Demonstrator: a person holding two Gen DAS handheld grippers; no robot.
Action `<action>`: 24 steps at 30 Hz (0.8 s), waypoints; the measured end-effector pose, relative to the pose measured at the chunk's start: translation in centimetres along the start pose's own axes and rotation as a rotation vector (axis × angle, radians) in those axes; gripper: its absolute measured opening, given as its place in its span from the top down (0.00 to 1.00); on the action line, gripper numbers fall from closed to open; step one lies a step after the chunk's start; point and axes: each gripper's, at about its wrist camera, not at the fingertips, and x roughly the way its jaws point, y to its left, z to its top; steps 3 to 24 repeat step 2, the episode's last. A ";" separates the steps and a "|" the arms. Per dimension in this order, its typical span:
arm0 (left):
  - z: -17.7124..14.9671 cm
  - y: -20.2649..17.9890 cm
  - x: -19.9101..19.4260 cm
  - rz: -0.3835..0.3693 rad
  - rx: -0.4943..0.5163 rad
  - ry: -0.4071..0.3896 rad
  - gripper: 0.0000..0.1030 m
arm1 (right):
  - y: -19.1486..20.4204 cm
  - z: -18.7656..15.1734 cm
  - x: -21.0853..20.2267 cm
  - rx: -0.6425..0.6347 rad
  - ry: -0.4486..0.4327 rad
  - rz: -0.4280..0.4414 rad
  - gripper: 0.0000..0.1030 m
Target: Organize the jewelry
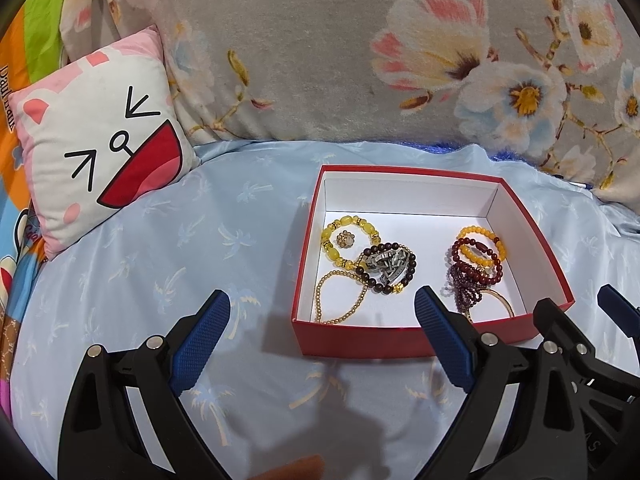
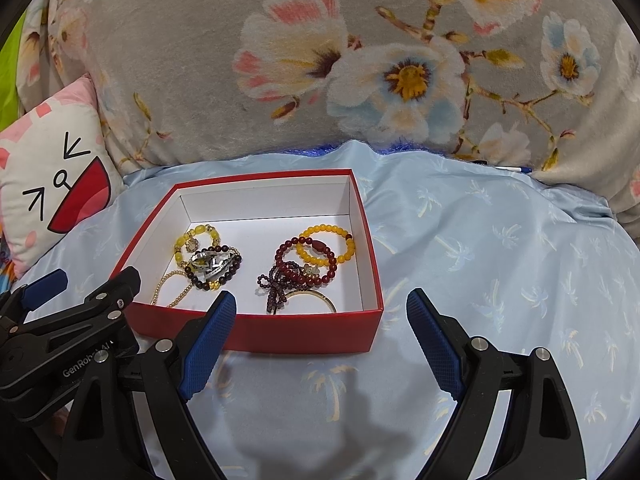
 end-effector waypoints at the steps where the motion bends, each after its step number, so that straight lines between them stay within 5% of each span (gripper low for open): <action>1: 0.0 0.0 0.0 -0.002 -0.001 0.001 0.14 | 0.0 0.0 0.0 0.000 0.000 0.001 0.19; 24: 0.0 0.0 0.0 -0.004 -0.003 0.002 0.14 | 0.0 0.0 0.0 0.001 0.001 0.001 0.19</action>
